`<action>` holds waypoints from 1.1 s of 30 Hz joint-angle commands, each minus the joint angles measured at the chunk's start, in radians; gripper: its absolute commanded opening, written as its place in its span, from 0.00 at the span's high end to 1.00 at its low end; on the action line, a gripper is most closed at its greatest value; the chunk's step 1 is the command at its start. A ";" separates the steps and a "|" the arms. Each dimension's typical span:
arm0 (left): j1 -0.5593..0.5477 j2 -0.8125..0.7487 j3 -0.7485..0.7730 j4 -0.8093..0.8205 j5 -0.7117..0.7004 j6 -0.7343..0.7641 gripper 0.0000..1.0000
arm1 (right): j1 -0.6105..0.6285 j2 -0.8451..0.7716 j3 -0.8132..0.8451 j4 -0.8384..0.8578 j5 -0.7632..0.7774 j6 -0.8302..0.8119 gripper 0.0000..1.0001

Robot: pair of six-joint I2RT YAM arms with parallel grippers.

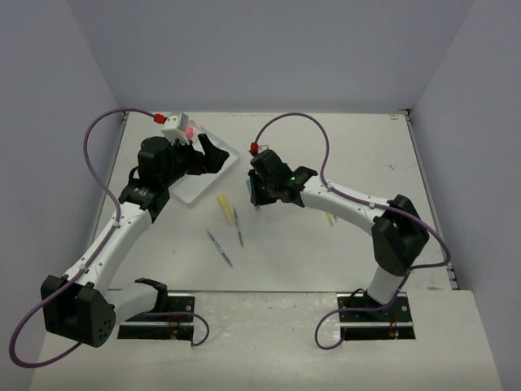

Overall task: Sort the stationery into containers
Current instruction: Pick up the pen from the center of the board.

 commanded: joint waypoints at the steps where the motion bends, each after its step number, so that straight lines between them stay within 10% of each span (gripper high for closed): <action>1: -0.001 0.022 -0.060 0.247 0.245 -0.087 0.00 | -0.044 -0.186 -0.152 0.231 -0.178 -0.029 1.00; 9: -0.002 0.082 -0.163 0.611 0.585 -0.265 0.00 | -0.173 -0.436 -0.439 0.641 -0.506 0.018 1.00; 22: -0.111 0.213 -0.182 0.870 0.664 -0.390 0.14 | -0.175 -0.529 -0.503 0.802 -0.636 0.001 1.00; 29: -0.133 0.238 -0.167 0.908 0.647 -0.423 0.91 | -0.175 -0.513 -0.507 0.806 -0.629 -0.003 0.98; 31: -0.129 0.245 -0.145 0.849 0.623 -0.401 1.00 | -0.178 -0.512 -0.506 0.789 -0.610 0.000 0.78; 33: -0.118 0.263 -0.080 0.691 0.565 -0.314 1.00 | -0.185 -0.524 -0.509 0.726 -0.540 -0.008 0.13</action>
